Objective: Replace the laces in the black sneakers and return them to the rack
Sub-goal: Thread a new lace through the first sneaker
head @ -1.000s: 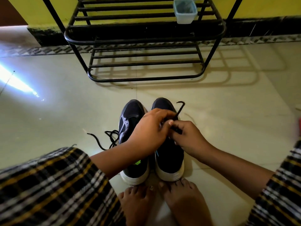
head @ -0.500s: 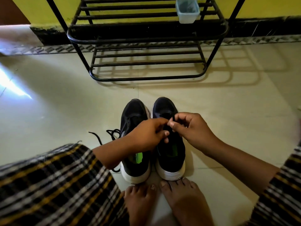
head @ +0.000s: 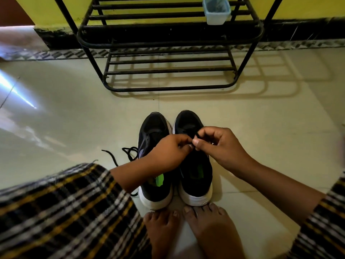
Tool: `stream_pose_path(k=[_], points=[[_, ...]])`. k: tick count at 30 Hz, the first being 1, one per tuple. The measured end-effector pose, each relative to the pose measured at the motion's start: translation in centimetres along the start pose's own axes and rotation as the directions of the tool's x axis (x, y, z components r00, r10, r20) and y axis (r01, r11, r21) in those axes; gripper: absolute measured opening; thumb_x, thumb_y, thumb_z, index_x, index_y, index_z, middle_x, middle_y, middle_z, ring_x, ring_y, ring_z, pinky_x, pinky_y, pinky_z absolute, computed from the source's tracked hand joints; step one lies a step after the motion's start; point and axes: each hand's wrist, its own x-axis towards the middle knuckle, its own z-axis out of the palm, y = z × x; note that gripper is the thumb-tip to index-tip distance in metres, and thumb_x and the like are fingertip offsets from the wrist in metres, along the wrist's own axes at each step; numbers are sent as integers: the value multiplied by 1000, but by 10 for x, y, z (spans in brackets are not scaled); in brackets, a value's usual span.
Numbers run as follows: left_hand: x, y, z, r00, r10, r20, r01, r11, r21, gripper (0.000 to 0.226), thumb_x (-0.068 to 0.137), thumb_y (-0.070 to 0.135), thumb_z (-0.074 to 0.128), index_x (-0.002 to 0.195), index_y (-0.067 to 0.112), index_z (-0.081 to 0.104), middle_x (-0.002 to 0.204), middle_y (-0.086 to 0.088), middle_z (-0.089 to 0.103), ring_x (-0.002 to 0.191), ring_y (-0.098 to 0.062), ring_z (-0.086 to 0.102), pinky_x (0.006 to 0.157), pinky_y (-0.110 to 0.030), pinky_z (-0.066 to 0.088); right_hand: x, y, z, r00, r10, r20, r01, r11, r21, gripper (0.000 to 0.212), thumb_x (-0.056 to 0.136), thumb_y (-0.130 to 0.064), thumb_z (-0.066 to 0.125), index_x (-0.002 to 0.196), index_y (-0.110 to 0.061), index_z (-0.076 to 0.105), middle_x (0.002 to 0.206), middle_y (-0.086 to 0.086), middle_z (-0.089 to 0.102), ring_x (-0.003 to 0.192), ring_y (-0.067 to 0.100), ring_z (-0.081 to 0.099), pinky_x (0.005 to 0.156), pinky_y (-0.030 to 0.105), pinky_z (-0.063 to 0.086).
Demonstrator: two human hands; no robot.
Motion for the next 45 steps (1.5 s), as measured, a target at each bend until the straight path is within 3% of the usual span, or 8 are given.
stream_pose_path(k=[3, 10, 18, 27, 32, 36, 40, 45], points=[[-2, 3, 2, 999, -32, 37, 41, 959, -280, 22, 95, 5, 50, 100, 22, 64, 95, -4, 69, 92, -11, 65, 82, -20, 53, 1, -1, -2, 1000, -7, -15, 7, 1000, 7, 13, 87, -7, 64, 74, -11, 64, 66, 0, 61, 63, 8, 56, 62, 20, 45], [2, 11, -2, 962, -266, 68, 256, 783, -567, 18, 96, 13, 49, 95, 16, 67, 78, -4, 53, 64, -11, 43, 57, -21, 35, 3, 3, -3, 998, 29, -58, -31, 999, -35, 10, 87, -15, 64, 78, -10, 67, 69, 8, 64, 66, 18, 55, 66, 38, 50], [2, 12, -9, 904, -370, 212, 387, 502, -774, 19, 96, 25, 46, 87, 17, 61, 74, 4, 57, 59, -7, 47, 56, -21, 36, 6, 0, -9, 996, 34, -88, -37, 999, -25, 13, 89, -15, 62, 80, -7, 66, 63, 3, 53, 54, 9, 45, 50, 17, 38], [4, 3, -14, 925, -372, 77, 300, 591, -749, 18, 96, 18, 46, 82, 14, 56, 59, 7, 53, 47, -6, 34, 45, -18, 26, 7, 3, -23, 980, 116, -165, -117, 993, 3, 14, 82, -14, 71, 68, -10, 66, 45, -8, 49, 43, 5, 40, 47, 13, 35], [0, -4, -23, 951, -245, -188, 99, 819, -565, 26, 100, 15, 43, 78, 12, 56, 55, 5, 49, 41, -5, 36, 40, -14, 31, 6, 8, -36, 962, 168, -217, -165, 986, 28, 14, 85, -10, 66, 73, -3, 64, 49, -10, 58, 45, 6, 43, 43, 16, 35], [-1, -22, -34, 924, -57, -378, 29, 996, -78, 26, 101, 17, 39, 85, 16, 60, 62, 5, 56, 45, -2, 44, 51, -19, 37, 5, 18, -46, 937, 261, -235, -262, 965, 25, 10, 84, -11, 67, 75, -8, 66, 63, -3, 64, 49, 10, 45, 44, 20, 36], [1, -48, -55, 886, 74, -458, 123, 914, 386, 22, 97, 18, 40, 92, 14, 61, 75, -1, 61, 67, -21, 55, 59, -30, 41, 4, 27, -53, 874, 408, -264, -404, 912, 73, 5, 84, -12, 68, 79, -11, 66, 70, 2, 66, 50, 10, 45, 47, 22, 36], [8, -57, -47, 921, -27, -389, 226, 849, 478, 21, 98, 26, 41, 108, 15, 57, 97, -12, 67, 82, -30, 59, 63, -31, 39, 4, 40, -49, 764, 601, -237, -528, 792, 307, 5, 85, -11, 66, 87, -10, 61, 75, 3, 64, 47, 9, 44, 46, 21, 35]])
